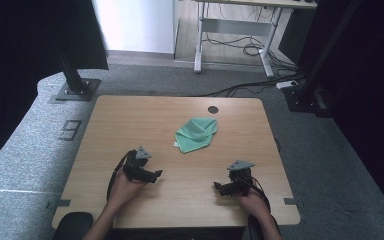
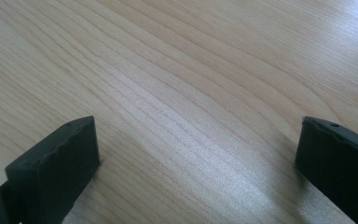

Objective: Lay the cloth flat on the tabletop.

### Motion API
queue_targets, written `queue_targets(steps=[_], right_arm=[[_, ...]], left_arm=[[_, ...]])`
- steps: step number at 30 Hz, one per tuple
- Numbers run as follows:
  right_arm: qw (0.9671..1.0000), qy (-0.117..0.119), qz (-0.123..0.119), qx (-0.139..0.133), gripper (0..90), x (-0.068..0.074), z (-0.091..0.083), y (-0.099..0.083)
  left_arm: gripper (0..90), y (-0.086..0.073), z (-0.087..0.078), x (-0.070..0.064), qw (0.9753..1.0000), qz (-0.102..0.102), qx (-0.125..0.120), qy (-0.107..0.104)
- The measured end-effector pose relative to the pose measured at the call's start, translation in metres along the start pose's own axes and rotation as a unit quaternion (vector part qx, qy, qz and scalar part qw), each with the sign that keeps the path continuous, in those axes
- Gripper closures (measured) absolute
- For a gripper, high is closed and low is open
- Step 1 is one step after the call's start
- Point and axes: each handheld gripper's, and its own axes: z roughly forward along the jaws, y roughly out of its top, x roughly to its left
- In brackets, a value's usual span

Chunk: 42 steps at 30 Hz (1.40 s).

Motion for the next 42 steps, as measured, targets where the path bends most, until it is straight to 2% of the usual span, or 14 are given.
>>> queue_targets(steps=[5, 10, 11, 12, 18, 24, 29, 33, 35, 36, 42], right_arm=[[1.0000, 0.000, 0.000, 0.000, 0.0, 0.000, 0.000, 0.000], [1.0000, 0.000, 0.000, 0.000, 0.0, 0.000, 0.000, 0.000], [1.0000, 0.000, 0.000, 0.000, 0.0, 0.000, 0.000, 0.000], [1.0000, 0.000, 0.000, 0.000, 0.0, 0.000, 0.000, 0.000], [1.0000, 0.000, 0.000, 0.000, 0.0, 0.000, 0.000, 0.000], [1.0000, 0.000, 0.000, 0.000, 0.0, 0.000, 0.000, 0.000], [1.0000, 0.000, 0.000, 0.000, 0.0, 0.000, 0.000, 0.000], [1.0000, 0.000, 0.000, 0.000, 0.0, 0.000, 0.000, 0.000], [1.0000, 0.000, 0.000, 0.000, 0.0, 0.000, 0.000, 0.000], [1.0000, 0.000, 0.000, 0.000, 0.0, 0.000, 0.000, 0.000], [1.0000, 0.000, 0.000, 0.000, 0.0, 0.000, 0.000, 0.000]], left_arm=[[17.6, 0.016, 0.006, 0.000, 0.9999, 0.004, -0.010, -0.012], [28.7, 0.029, 0.012, 0.000, 0.9996, 0.009, -0.018, -0.020], [28.7, 0.031, 0.013, 0.000, 0.9995, 0.010, -0.019, -0.024], [33.2, 0.037, 0.016, -0.001, 0.9992, 0.015, -0.022, -0.030], [39.3, 0.057, 0.029, -0.005, 0.9985, 0.030, -0.020, -0.042], [46.2, 0.073, 0.041, -0.003, 0.9967, 0.014, -0.030, -0.073], [52.7, 0.087, 0.052, -0.005, 0.9957, 0.011, -0.031, -0.087], [56.1, 0.096, 0.062, -0.008, 0.9955, 0.016, -0.025, -0.090], [58.3, 0.097, 0.065, -0.009, 0.9958, 0.019, -0.024, -0.087], [59.6, 0.099, 0.071, -0.010, 0.9963, 0.025, -0.020, -0.080], [60.6, 0.097, 0.088, -0.009, 0.9971, 0.029, -0.009, -0.070]])
